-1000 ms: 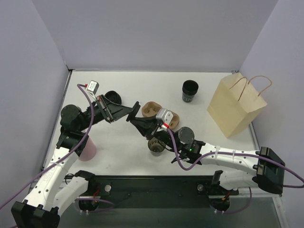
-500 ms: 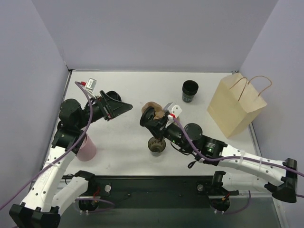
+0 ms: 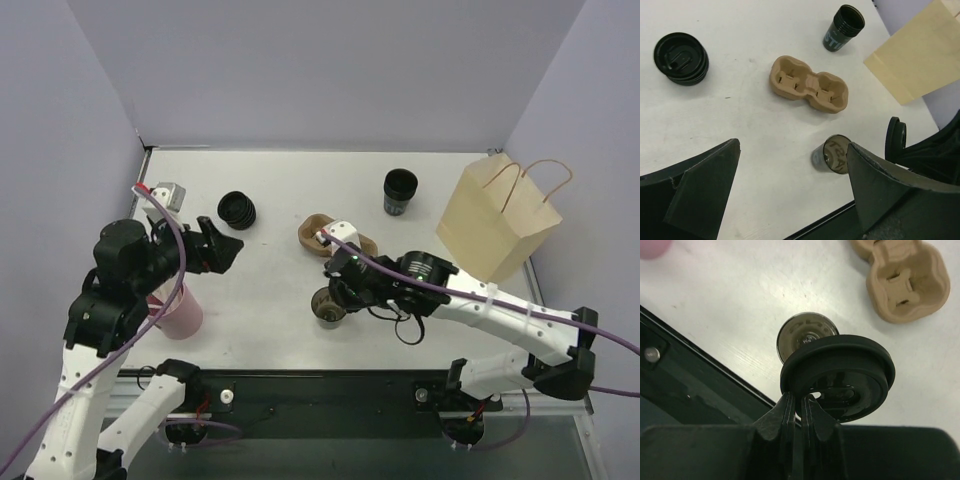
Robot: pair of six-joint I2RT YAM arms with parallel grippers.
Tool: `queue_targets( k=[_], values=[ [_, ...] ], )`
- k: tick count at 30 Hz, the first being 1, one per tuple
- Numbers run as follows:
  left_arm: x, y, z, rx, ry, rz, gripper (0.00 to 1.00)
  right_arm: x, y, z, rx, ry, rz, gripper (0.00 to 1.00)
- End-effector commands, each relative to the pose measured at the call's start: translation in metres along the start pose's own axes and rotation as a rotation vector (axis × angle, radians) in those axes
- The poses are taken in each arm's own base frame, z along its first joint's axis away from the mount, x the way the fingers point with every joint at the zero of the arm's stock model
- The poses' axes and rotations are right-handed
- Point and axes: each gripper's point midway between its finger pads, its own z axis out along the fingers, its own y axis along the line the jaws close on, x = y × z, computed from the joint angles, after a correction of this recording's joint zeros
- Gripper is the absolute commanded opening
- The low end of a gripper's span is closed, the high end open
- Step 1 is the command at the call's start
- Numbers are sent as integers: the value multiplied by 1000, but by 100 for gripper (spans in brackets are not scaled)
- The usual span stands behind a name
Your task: Pack the takeout coffee
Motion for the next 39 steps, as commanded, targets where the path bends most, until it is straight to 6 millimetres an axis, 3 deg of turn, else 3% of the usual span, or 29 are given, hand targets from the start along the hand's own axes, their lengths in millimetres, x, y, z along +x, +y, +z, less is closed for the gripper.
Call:
queue_targets(
  k=[1, 4, 10, 24, 31, 39],
  values=[
    [10, 19, -39, -109, -14, 110, 97, 36, -2, 5, 91, 265, -32, 0],
    [17, 19, -51, -127, -13, 97, 97, 40, 9, 15, 83, 333, -48, 0],
    [28, 24, -56, -138, -19, 85, 97, 45, 18, 35, 99, 428, -84, 0],
    [-6, 24, -89, -224, -182, 14, 96, 52, 24, 73, 71, 536, -96, 0],
    [2, 21, -85, -189, -181, -23, 96, 53, 20, 87, 64, 558, -71, 0],
    [-2, 20, -88, -189, -200, -24, 97, 58, 23, 98, 41, 590, -61, 0]
  ],
)
